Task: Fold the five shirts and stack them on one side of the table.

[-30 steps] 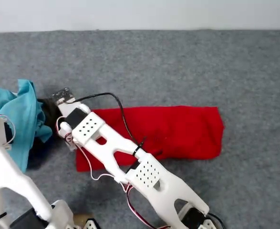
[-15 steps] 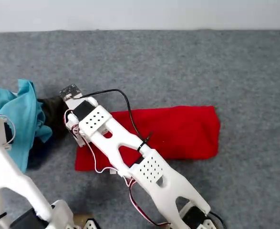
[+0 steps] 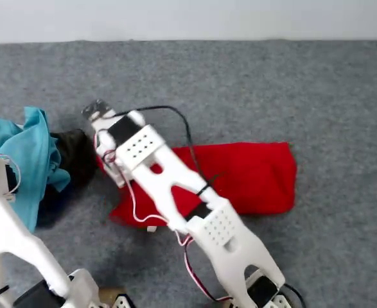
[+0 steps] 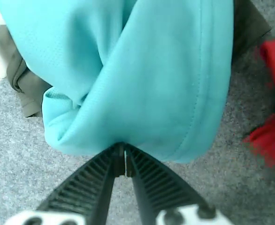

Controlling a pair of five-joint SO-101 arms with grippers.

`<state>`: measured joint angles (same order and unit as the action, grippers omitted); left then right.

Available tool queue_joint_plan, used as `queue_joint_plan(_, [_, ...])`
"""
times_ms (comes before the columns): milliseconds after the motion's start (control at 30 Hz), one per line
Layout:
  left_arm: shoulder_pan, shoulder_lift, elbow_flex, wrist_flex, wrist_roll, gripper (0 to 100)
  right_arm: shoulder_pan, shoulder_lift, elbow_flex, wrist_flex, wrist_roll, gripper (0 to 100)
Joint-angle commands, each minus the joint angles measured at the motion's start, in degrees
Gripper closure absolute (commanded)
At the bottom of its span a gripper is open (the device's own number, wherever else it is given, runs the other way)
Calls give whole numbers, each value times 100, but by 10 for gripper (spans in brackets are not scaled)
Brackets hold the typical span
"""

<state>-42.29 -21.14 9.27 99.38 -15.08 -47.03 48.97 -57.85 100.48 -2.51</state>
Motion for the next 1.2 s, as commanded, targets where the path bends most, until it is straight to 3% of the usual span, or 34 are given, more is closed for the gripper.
queue_joint_plan(0, [35, -220, -75, 18, -9, 985, 259, -1068, 440, 251, 123, 989])
queue_joint_plan(267, [44, -220, -488, 9, -9, 985, 330, -2879, 2734, 233, 132, 989])
queue_joint_plan(467, [466, -220, -567, 44, -9, 985, 1121, -3670, 3824, 224, 466, 989])
queue_joint_plan(733, [949, -220, -567, 26, 0, 985, 2185, -3899, 4246, 224, 1257, 989])
queue_joint_plan(1167, [967, -193, -567, 18, 0, 985, 3371, -3908, 4246, 224, 1908, 989])
